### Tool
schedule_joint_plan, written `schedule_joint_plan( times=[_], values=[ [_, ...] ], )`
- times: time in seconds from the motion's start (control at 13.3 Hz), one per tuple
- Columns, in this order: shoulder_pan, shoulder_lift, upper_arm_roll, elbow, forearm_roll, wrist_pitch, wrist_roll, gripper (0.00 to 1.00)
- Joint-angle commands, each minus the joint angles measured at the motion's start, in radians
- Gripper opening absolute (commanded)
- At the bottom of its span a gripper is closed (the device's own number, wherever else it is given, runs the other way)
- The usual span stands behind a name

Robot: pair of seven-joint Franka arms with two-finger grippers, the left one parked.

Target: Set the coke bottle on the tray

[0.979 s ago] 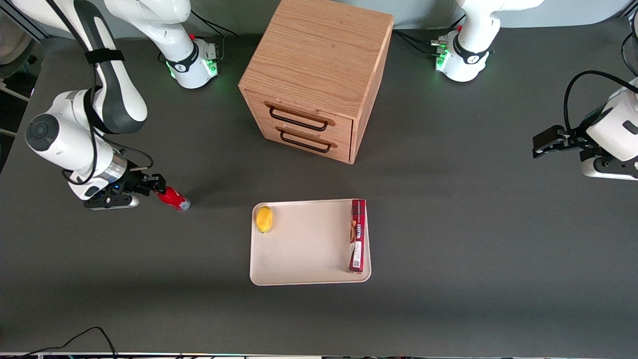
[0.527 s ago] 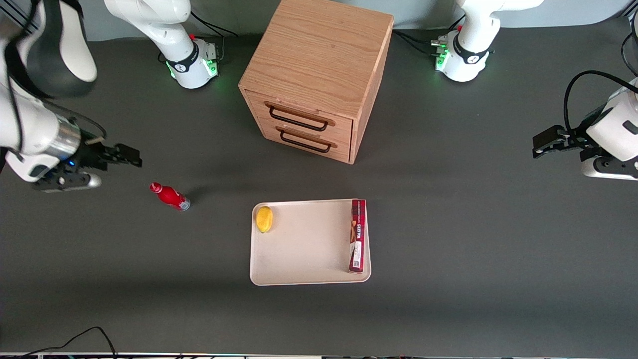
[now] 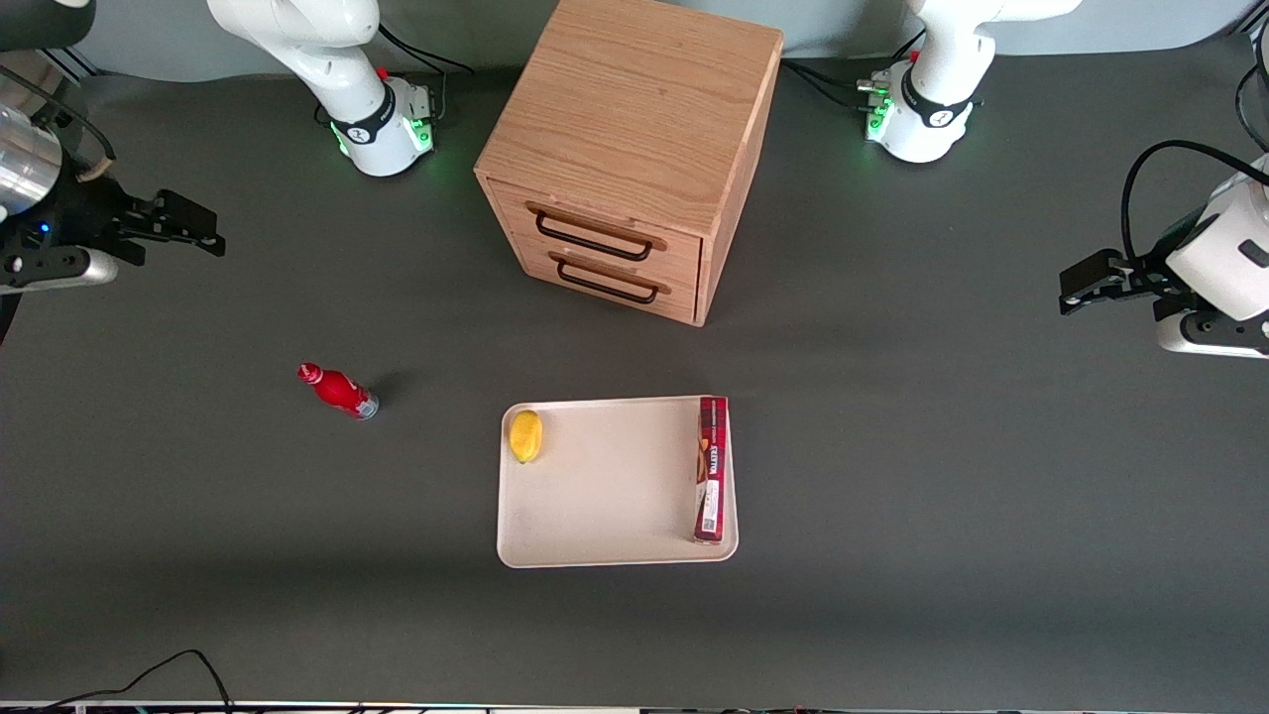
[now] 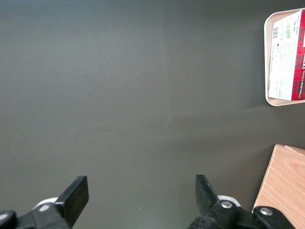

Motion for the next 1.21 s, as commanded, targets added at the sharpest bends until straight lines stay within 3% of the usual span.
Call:
schedule_joint_plan(
  times=[0.0,0.23,0.38,0.75,1.13],
  values=[
    [-0.011,0.003,0.001,-0.179,-0.013,0.192,-0.064,1.00],
    [-0.018,0.025,0.004,-0.402,-0.026,0.528,-0.069,1.00],
    [-0.012,0.064,0.004,-0.474,-0.050,0.670,-0.063,1.00],
    [-0.011,0.118,0.016,-0.530,-0.090,0.808,-0.037,0.98],
    [-0.011,0.124,0.030,-0.585,-0.092,0.891,-0.006,0.87]
  ],
)
